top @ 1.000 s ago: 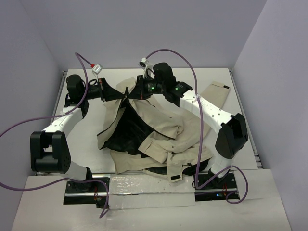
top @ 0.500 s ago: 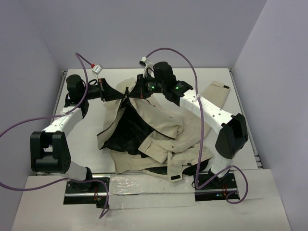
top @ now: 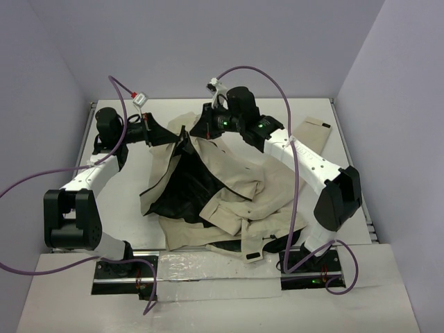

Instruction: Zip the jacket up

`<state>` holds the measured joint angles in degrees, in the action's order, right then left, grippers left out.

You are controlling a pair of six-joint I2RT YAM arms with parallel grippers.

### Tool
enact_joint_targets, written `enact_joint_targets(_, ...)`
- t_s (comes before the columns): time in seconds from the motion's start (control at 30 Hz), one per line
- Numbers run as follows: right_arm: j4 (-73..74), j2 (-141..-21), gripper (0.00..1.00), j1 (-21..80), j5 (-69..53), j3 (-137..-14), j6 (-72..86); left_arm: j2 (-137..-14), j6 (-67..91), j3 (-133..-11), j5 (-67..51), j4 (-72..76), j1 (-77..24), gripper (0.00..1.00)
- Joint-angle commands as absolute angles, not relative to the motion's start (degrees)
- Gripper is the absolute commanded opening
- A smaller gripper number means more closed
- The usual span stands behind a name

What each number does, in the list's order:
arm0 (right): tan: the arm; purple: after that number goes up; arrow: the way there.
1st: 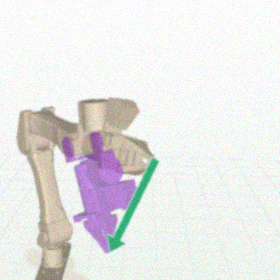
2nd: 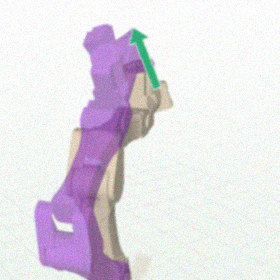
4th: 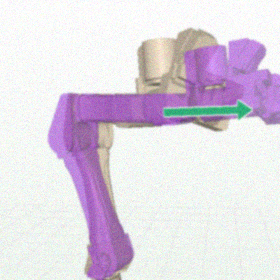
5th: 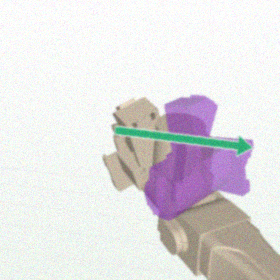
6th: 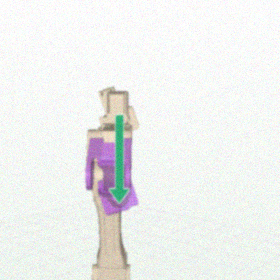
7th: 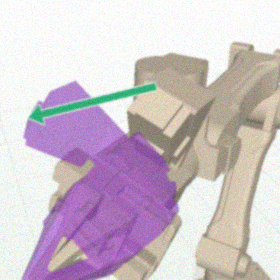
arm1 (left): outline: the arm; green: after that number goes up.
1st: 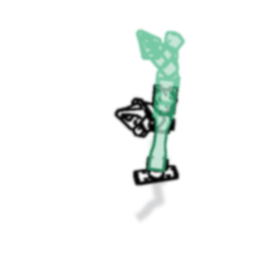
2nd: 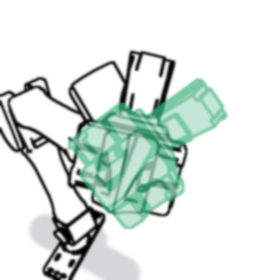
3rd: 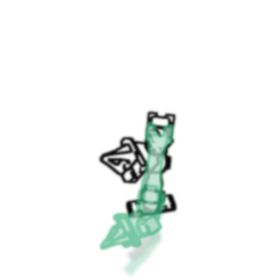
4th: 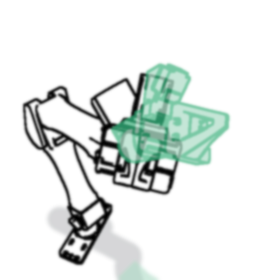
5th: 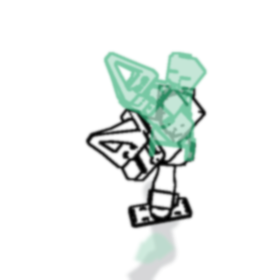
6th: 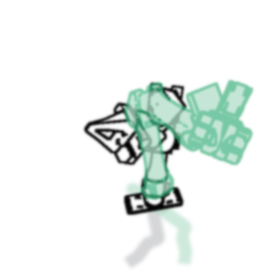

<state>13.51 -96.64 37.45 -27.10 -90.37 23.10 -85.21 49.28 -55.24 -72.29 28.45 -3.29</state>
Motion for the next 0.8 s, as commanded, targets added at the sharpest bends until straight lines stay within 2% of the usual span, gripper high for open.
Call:
enact_joint_targets(0.0,9.02,-94.75,0.00,37.18,-29.62,-90.79,23.94,-83.23,48.03,-57.83,-73.30,29.09,-3.69,0.00)
enact_joint_targets(0.53,4.05,-96.10,0.00,36.38,-33.46,-88.83,26.70,-83.55,52.05,-57.04,-75.28,34.29,-3.69,0.00)
enact_joint_targets(0.77,-4.93,-92.70,0.00,33.55,-35.37,-81.04,31.95,-83.50,54.39,-57.04,-75.23,36.20,-3.69,0.00)
